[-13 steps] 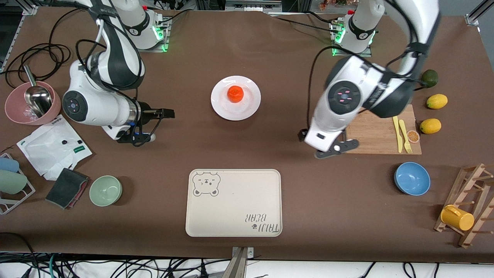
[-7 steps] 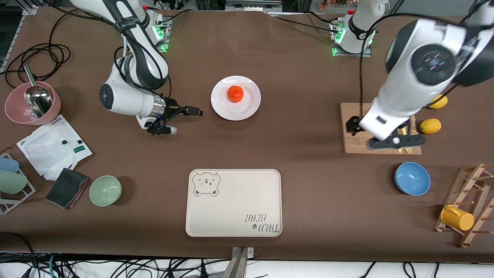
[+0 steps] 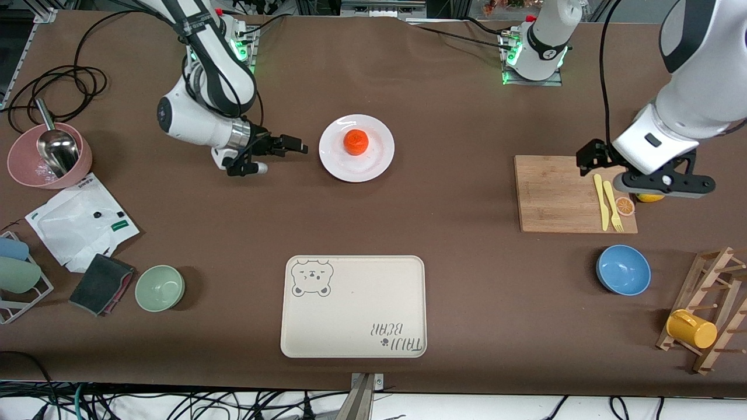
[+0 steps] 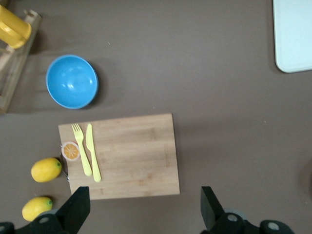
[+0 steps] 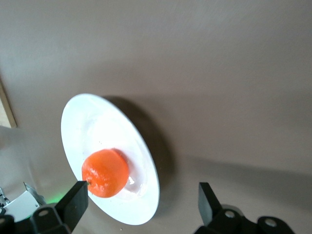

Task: Place orange and plate with both arms
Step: 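Grip the plate rim with the right gripper while the left gripper retracts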

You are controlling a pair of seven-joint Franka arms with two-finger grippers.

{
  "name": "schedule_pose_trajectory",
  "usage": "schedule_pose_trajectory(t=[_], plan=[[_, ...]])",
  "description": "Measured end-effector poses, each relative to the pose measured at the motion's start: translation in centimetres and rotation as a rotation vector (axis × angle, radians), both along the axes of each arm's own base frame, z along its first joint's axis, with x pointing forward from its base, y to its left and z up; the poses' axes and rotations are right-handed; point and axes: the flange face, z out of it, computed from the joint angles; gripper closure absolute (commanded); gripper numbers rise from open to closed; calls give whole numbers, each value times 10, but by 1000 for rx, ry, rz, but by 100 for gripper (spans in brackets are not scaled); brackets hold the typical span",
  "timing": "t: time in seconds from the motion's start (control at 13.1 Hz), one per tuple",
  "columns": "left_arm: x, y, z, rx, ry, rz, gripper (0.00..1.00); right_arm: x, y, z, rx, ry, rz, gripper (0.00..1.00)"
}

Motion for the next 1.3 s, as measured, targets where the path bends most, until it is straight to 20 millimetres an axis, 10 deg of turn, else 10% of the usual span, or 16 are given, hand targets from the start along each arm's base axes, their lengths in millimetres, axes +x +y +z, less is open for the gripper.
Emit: schedule_pose_trajectory(t=[0.76, 1.3], plan=[[-16, 37, 14, -62, -24, 83, 0, -44, 23, -66, 52, -77, -20, 14], [-15, 55, 22, -62, -32, 118, 0, -46, 43, -70, 51, -102, 6, 66]])
